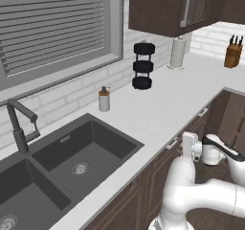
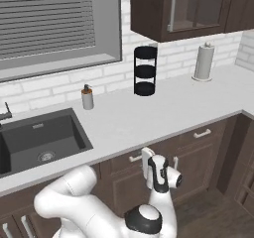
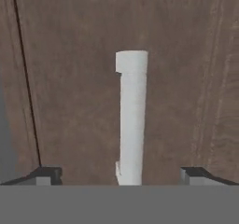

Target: Take a straw from the drawer in front and place it inside the glass cup on the dining counter.

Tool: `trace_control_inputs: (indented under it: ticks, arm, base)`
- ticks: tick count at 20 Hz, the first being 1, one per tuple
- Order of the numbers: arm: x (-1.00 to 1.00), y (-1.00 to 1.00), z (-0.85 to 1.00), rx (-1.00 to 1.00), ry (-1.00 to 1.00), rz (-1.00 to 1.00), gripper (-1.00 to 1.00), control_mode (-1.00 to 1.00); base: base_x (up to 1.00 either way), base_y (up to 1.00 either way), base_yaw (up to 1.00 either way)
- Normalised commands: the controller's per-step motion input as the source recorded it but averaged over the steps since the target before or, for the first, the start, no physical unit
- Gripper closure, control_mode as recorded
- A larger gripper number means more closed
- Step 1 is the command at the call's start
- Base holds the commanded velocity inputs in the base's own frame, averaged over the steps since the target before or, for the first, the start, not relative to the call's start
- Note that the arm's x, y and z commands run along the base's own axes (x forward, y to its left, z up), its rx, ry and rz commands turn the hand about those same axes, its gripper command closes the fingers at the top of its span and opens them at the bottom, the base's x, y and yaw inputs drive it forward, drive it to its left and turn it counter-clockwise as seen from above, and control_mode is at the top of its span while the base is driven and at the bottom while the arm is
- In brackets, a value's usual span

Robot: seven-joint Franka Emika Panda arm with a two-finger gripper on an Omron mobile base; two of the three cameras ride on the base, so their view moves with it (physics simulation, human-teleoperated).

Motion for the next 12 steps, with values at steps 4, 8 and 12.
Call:
trace_control_inputs:
  ticks: [4, 8, 12]
  arm:
    - [0.43, 0.0, -0.25, 0.0, 0.0, -0.09, -1.0, -1.0]
    - [0.35, 0.0, -0.26, 0.0, 0.0, -0.08, -1.0, -1.0]
    - [0.32, 0.0, -0.29, 0.0, 0.01, -0.07, -1.0, -1.0]
  base:
    - [0.0, 0.0, 0.0]
    - [0.0, 0.0, 0.0]
    - [0.0, 0.0, 0.0]
